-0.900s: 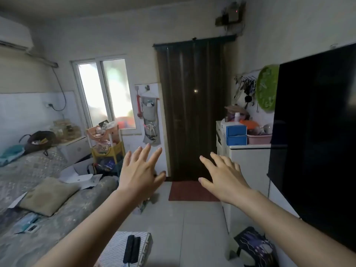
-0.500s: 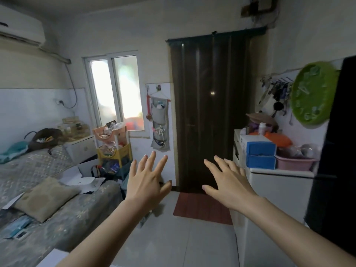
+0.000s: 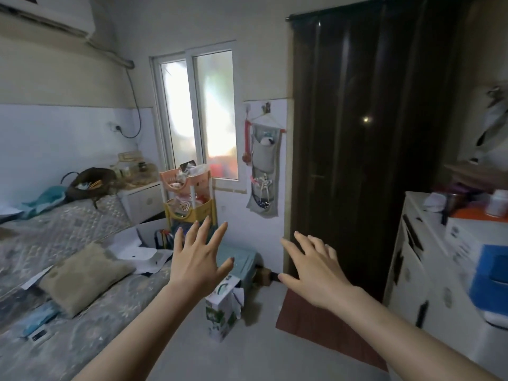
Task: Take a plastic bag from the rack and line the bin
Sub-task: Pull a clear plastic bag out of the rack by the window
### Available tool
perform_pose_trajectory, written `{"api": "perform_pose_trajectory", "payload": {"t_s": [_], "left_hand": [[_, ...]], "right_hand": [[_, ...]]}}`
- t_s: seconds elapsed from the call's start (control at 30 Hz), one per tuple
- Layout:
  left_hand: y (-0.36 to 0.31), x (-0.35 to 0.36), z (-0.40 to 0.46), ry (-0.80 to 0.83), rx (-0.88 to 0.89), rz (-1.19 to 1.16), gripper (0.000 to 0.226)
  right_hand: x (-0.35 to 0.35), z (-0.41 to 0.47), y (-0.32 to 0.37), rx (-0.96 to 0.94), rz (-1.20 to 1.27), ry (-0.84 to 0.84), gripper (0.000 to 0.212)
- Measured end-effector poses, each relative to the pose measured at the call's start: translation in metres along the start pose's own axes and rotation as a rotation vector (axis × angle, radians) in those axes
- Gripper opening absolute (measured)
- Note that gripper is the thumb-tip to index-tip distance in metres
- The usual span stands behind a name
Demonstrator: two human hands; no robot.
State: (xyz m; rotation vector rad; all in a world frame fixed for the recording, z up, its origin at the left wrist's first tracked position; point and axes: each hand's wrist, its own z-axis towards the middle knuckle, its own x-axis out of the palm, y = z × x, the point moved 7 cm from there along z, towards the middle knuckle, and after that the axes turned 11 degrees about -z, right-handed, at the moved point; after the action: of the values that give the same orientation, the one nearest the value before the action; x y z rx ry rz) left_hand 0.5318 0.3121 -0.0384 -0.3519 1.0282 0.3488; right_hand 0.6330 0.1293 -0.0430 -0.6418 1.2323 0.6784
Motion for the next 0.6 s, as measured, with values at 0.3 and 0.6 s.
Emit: {"api": "perform_pose_trajectory", "payload": {"t_s": [0.3,0.6], "left_hand": [[0.093,0.049,0.171,-0.029,-0.048,-0.001,0.075],[0.230,0.120,0.332,-0.020,-0.190,0.089,0.077]], "right_hand": [[0.039,0.234,0.006,-0.092,0.015,-0.029,0.070],[0.106,0.496,0.035,-0.188,0.094,-0.078,0.072]]}}
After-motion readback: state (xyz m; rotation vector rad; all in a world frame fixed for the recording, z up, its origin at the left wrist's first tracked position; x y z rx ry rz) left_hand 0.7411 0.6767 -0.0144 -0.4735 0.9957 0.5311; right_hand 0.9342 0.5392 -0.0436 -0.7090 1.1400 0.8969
